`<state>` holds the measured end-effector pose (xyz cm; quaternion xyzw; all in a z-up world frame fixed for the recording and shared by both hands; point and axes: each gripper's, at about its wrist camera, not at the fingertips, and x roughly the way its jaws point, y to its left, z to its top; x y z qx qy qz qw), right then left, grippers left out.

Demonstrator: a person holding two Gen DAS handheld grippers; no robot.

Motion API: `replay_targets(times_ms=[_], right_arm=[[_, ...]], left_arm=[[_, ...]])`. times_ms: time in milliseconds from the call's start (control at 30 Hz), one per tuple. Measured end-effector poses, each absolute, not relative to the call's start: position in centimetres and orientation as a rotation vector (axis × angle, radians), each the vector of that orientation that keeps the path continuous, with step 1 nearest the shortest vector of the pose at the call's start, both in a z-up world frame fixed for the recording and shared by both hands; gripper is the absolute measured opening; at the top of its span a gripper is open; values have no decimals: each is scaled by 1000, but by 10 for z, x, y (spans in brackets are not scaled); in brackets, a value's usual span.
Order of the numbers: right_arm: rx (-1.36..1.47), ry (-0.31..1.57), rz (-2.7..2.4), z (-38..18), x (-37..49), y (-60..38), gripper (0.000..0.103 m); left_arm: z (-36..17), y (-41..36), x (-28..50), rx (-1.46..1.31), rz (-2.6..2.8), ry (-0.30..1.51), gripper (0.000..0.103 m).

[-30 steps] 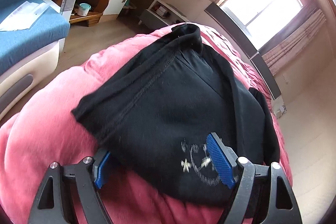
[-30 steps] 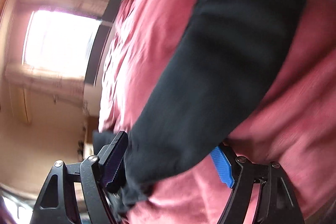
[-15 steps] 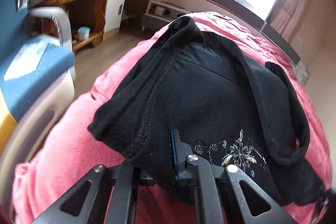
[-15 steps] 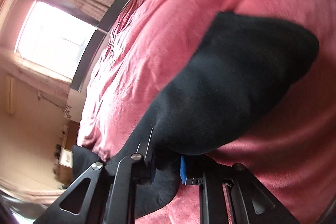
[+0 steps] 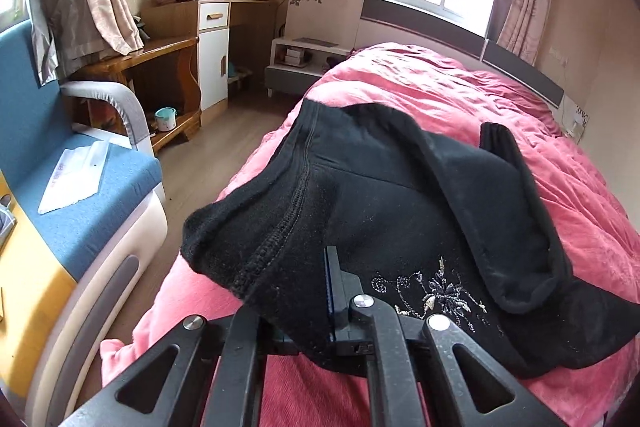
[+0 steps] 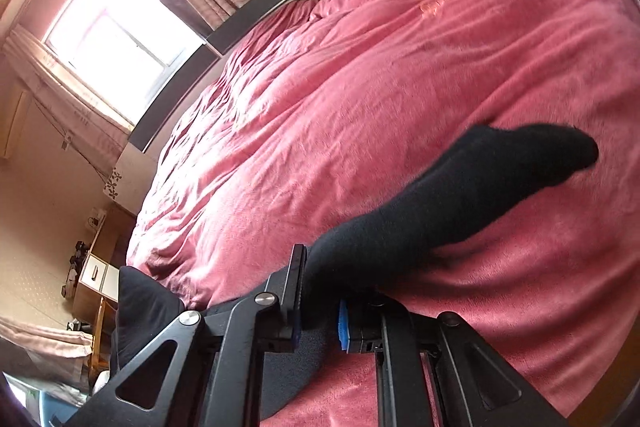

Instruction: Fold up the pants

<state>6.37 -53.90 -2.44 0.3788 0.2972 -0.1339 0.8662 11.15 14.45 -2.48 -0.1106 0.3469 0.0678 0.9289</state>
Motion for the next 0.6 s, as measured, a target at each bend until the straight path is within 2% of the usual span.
replay_targets(times_ms=[600], right_arm=[[749, 628, -259, -18, 43, -526, 13]], left_arm=[[-18, 173, 56, -235, 164, 722, 7]])
